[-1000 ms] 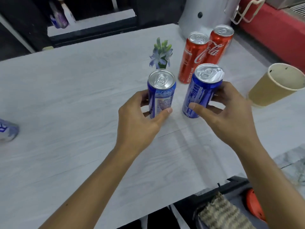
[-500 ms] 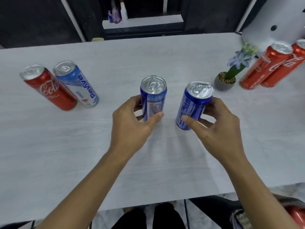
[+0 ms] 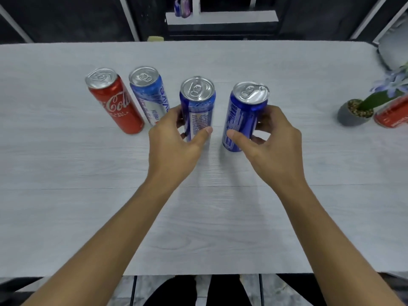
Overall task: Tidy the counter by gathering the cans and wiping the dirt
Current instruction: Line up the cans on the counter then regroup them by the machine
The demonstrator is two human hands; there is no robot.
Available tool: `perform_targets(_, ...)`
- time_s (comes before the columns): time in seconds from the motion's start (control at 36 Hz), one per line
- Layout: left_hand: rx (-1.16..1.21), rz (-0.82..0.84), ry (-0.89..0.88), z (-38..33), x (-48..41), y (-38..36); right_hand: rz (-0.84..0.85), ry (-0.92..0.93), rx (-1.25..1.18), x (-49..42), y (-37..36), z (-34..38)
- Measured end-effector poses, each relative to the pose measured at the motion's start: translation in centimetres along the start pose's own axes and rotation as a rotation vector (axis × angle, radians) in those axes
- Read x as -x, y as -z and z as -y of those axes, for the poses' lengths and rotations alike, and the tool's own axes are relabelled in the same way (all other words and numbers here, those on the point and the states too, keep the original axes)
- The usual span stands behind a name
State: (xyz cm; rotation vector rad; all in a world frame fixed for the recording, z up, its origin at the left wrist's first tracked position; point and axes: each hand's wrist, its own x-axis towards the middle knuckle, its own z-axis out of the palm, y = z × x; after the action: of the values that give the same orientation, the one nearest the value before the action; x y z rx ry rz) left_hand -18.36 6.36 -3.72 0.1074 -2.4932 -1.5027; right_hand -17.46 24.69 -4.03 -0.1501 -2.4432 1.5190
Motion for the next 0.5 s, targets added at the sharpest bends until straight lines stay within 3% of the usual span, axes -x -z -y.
perform_targets(0.5, 0.076, -0.114, -0.014, 1.4, -3.0, -2.4, -0.074, -0.023, -0.003, -4.2, -4.0, 0.2)
